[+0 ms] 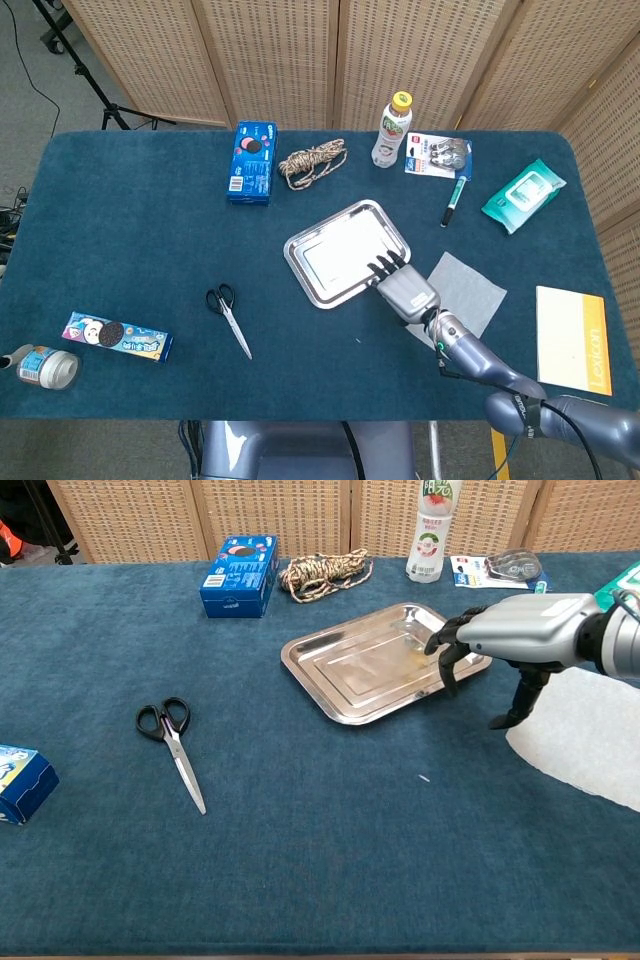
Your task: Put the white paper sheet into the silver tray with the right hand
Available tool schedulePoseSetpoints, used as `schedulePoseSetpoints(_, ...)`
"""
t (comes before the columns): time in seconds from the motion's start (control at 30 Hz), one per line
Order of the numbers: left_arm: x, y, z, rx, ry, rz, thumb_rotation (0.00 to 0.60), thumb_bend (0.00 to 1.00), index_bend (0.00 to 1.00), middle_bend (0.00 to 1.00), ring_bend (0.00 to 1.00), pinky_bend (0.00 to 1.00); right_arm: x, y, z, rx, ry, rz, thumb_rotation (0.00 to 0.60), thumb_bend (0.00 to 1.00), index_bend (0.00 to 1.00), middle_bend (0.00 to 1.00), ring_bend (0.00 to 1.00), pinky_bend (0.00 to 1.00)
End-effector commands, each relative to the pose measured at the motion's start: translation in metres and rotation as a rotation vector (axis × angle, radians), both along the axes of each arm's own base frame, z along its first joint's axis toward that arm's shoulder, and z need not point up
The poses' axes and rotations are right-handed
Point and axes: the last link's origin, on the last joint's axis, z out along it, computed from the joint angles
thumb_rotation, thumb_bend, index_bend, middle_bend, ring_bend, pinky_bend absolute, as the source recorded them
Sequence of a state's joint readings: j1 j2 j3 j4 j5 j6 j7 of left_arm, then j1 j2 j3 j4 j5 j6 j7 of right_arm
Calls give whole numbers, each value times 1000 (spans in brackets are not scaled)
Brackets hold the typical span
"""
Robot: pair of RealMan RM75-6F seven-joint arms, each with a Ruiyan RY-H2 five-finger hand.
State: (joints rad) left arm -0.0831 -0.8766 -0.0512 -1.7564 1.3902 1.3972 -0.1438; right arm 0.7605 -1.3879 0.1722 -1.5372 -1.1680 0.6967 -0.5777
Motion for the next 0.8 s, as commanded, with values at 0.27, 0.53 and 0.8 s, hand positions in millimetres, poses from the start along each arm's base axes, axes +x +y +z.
schedulePoseSetpoints(0.27, -1, 0, 2, -1, -15, 2, 600, 0, 0, 0, 0, 0, -5, -2, -10, -14, 129, 0, 600, 260, 407, 77, 0, 24)
schedulePoseSetpoints(0.53, -1, 0, 2, -8, -14, 1, 600, 0, 0, 0, 0, 0, -4, 2, -4, -29, 183, 26, 600, 260, 407, 67, 0, 24)
schedulePoseSetpoints(0.8, 0, 0, 1, -13, -13, 2, 600, 0, 0, 0, 0, 0, -3, 8, 2, -24, 200, 37, 600, 311, 423, 67, 0, 24)
